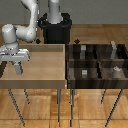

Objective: Place the milk carton into the appropriate compartment.

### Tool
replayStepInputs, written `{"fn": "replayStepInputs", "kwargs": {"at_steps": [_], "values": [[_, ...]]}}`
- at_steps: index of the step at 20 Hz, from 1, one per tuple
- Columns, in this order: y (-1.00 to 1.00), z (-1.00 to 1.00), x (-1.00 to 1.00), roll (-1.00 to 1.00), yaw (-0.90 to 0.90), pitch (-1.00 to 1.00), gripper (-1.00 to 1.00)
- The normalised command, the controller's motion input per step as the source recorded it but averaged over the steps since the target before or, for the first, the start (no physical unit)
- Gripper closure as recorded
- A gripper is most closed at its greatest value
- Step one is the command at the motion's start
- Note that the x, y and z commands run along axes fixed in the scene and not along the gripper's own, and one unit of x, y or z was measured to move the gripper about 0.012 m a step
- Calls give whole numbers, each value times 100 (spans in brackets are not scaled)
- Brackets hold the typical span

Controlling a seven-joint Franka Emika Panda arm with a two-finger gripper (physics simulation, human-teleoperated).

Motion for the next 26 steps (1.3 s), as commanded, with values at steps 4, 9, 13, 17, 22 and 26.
{"fn": "replayStepInputs", "kwargs": {"at_steps": [4, 9, 13, 17, 22, 26], "values": [[0, 100, 0, 0, 0, 0, 100], [0, 100, 0, 0, 0, 0, 100], [33, 25, 0, 0, 0, 0, 100], [100, 0, 0, 0, 0, 0, 100], [100, 0, 0, 0, 0, 0, 100], [100, 0, 0, 0, 0, 0, 100]]}}
